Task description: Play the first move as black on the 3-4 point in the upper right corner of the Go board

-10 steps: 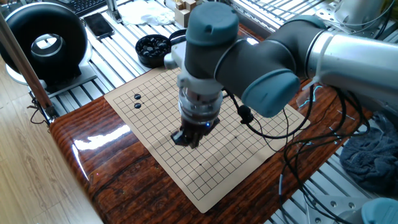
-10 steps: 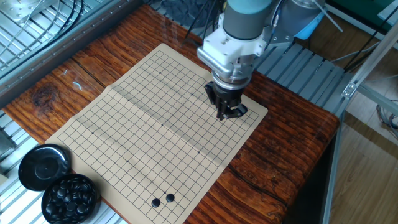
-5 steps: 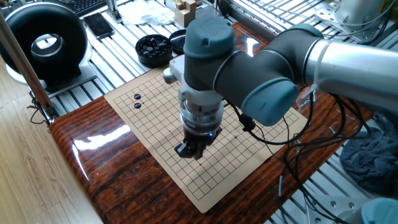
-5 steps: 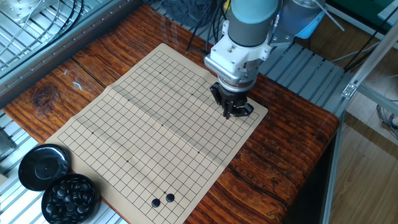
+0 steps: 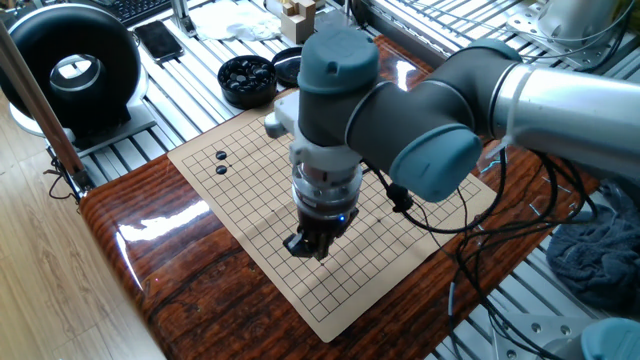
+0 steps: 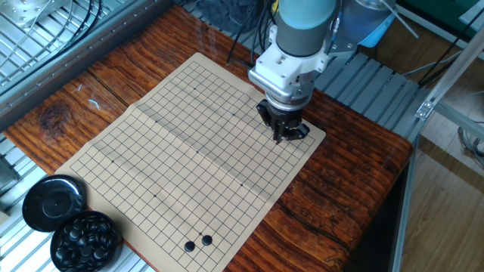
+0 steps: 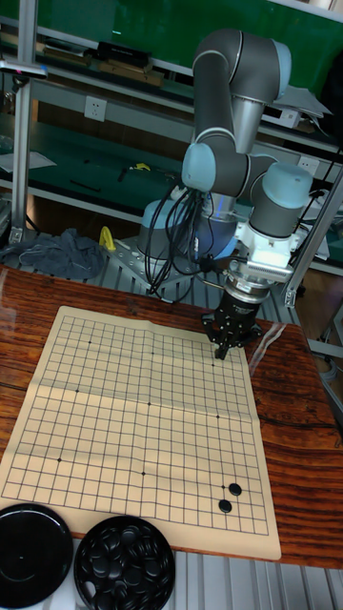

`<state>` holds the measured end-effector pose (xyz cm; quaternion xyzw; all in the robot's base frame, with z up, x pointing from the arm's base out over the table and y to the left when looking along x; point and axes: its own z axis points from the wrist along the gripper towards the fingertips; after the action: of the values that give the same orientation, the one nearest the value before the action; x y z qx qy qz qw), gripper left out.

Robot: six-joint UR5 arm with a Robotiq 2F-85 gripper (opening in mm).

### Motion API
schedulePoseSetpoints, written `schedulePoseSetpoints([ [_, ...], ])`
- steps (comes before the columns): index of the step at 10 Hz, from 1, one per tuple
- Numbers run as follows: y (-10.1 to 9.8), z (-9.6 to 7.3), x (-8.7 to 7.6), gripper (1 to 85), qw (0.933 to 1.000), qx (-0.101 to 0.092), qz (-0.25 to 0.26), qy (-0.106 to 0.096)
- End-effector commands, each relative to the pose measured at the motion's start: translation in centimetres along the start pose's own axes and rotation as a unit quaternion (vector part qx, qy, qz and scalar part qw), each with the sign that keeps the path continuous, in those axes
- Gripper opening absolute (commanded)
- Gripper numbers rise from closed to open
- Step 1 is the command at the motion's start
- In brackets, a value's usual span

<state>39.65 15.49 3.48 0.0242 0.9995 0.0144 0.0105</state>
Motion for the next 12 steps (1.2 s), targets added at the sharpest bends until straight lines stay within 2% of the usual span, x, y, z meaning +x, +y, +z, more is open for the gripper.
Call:
schedulePoseSetpoints([
  [1,0.2,-0.3,-0.6,1.3,0.9997,-0.021,0.011,0.0],
  [2,0.8,-0.1,-0.9,1.3,0.9991,-0.034,0.025,-0.001],
  [4,1.4,0.3,-1.6,1.3,0.998,-0.046,0.042,-0.009],
  [8,0.8,1.5,-1.5,1.3,0.9972,-0.045,0.059,-0.011],
  [11,0.4,1.9,-1.5,1.3,0.998,-0.034,0.05,-0.019],
  [12,-0.8,2.0,-1.6,1.3,0.9989,-0.011,0.039,-0.022],
])
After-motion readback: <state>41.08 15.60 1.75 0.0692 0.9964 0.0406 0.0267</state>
